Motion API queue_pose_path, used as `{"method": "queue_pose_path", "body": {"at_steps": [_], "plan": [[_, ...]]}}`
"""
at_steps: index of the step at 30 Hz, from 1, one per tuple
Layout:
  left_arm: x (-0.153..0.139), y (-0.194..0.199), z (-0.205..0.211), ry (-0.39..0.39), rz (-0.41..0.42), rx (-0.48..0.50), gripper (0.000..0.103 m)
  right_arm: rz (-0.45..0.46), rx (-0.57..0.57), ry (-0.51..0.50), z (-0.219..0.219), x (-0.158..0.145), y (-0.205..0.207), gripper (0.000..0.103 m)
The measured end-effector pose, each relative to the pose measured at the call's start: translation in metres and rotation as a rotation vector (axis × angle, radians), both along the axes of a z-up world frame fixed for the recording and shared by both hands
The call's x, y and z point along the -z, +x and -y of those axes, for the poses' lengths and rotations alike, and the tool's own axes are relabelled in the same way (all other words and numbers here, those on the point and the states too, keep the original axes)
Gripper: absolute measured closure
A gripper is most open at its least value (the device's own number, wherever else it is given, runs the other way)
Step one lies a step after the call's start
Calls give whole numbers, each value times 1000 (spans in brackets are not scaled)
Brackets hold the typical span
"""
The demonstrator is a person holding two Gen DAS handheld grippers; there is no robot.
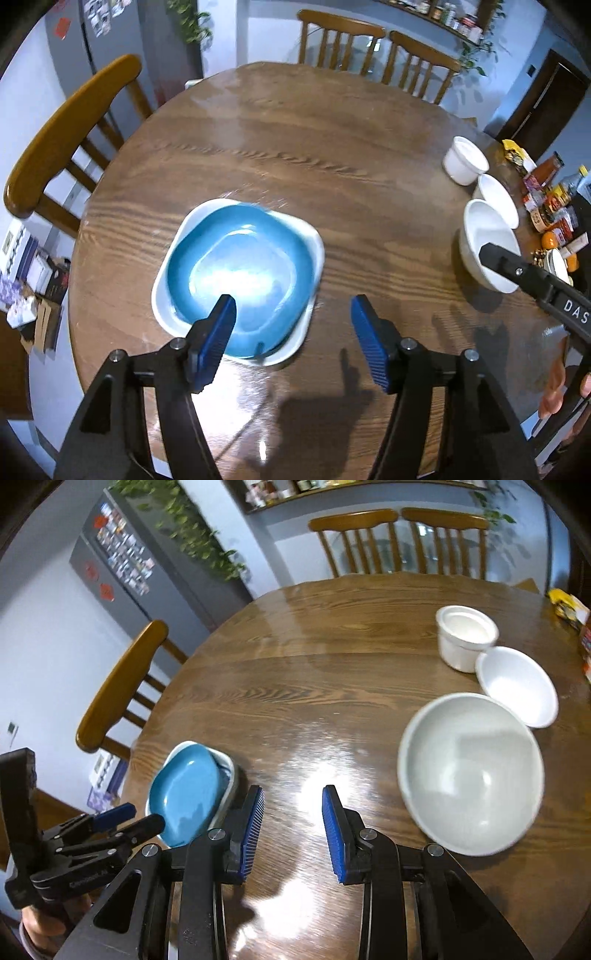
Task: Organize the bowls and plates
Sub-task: 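Open the left gripper to release the teal dish and pull back, then reach the left gripper to the large white bowl and grasp its rim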
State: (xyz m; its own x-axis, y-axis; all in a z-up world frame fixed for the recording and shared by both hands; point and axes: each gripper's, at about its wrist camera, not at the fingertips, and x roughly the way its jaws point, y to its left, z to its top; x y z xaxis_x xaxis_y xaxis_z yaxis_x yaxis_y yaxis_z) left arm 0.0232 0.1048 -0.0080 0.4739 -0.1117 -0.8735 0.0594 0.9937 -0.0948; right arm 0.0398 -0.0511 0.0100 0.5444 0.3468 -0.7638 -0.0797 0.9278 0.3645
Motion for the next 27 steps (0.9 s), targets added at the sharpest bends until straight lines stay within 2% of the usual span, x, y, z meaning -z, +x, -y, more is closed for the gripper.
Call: {"method": "queue_pose_path", "body": {"at_steps": [6,16,27], "plan": [[-10,-5,33,38,68,49,29,4,61,4,32,-2,-12,71],[-19,-5,69,62,128,116,26,23,144,6,78,-6,-29,70],[-16,1,113,62,153,182,20,17,229,-17,120,-3,-39,70]]}}
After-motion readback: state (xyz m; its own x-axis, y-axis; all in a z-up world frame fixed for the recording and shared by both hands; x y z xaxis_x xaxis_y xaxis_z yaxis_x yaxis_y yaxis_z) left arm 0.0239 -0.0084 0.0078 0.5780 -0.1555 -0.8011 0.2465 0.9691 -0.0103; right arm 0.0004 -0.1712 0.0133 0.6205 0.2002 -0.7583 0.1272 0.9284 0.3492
